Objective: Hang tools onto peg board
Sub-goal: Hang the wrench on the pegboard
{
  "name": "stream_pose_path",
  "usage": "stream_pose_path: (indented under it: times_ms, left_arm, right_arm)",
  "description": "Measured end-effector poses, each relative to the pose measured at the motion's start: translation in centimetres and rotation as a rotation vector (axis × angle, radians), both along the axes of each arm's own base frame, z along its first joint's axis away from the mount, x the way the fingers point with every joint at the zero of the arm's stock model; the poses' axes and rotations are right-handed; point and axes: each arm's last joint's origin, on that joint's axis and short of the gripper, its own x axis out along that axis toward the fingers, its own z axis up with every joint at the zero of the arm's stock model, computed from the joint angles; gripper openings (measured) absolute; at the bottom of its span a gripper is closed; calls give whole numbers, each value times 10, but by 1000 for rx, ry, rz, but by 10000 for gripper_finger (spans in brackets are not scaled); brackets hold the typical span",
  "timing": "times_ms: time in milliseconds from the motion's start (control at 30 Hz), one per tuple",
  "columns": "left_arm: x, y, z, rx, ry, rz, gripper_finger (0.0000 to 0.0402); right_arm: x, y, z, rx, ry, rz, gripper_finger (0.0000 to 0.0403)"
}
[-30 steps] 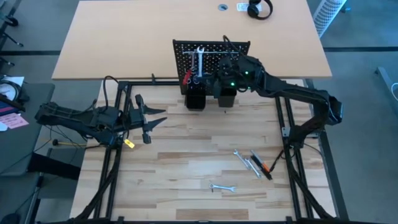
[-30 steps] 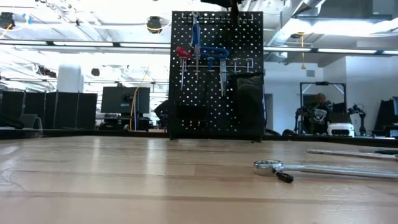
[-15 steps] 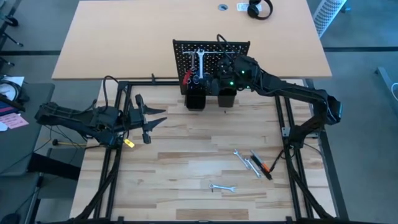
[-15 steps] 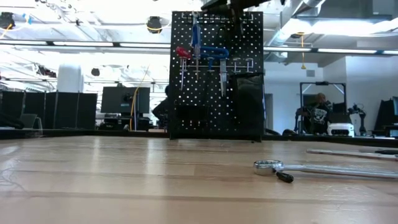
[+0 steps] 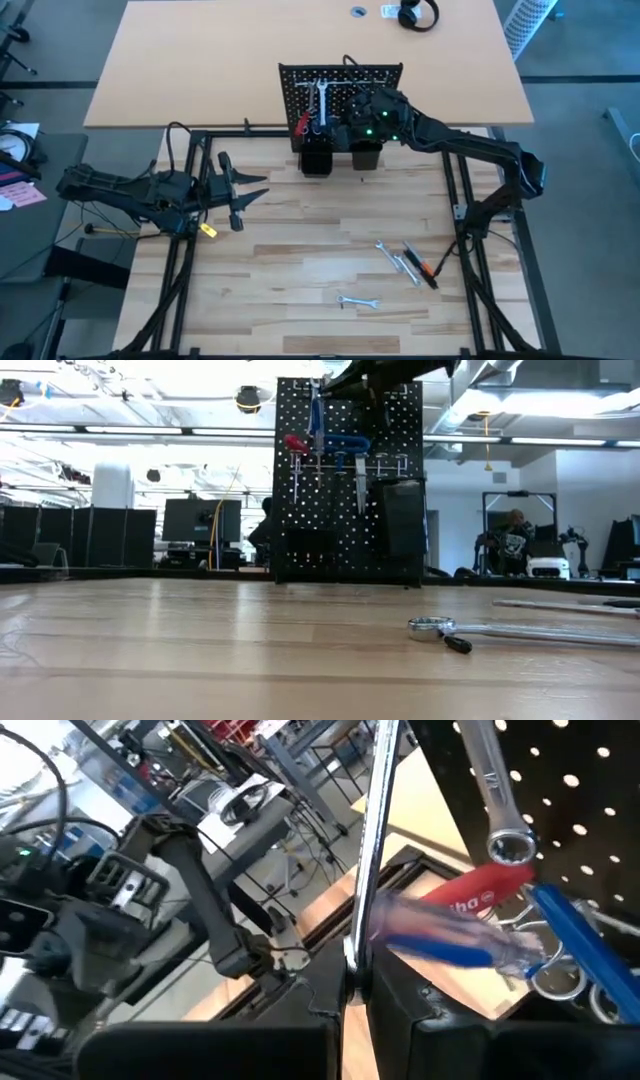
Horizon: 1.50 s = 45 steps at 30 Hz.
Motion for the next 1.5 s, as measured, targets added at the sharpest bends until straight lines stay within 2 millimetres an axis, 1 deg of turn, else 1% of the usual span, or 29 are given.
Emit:
stream_pose_path:
  times_ms: [233,433,600,733,833,1000,1133,1233,1333,1500]
  left_arm:
    - [0,0,0,1,2,0,115]
    - [0,0,0,1,2,0,115]
    - [0,0,0,-1,1,0,115]
    - [0,0,0,-2,-1,0,115]
    - [0,0,0,-2,-1,0,115]
    - [0,0,0,9,-2,1,115]
    - [0,0,1,23,-6,2,115]
    - [0,0,3,37,-16,4,115]
    - [0,0,4,43,-28,5,115]
    - [-1,0,7,65,-45,8,115]
  right_arm:
    - [-2,1,4,-11,-22,-3,30]
    - [-3,13,14,-25,-55,24,30]
    - [-3,19,14,57,-65,23,30]
    - [-10,23,18,148,-66,11,30]
    - [-19,29,21,206,-34,-10,30]
    - [-29,43,28,239,-22,-72,30]
    - [-23,55,29,251,-39,-46,30]
    - [-16,58,24,267,-31,-33,30]
    - [-9,55,17,266,-14,-32,30]
    - [-10,44,21,233,-60,-48,30]
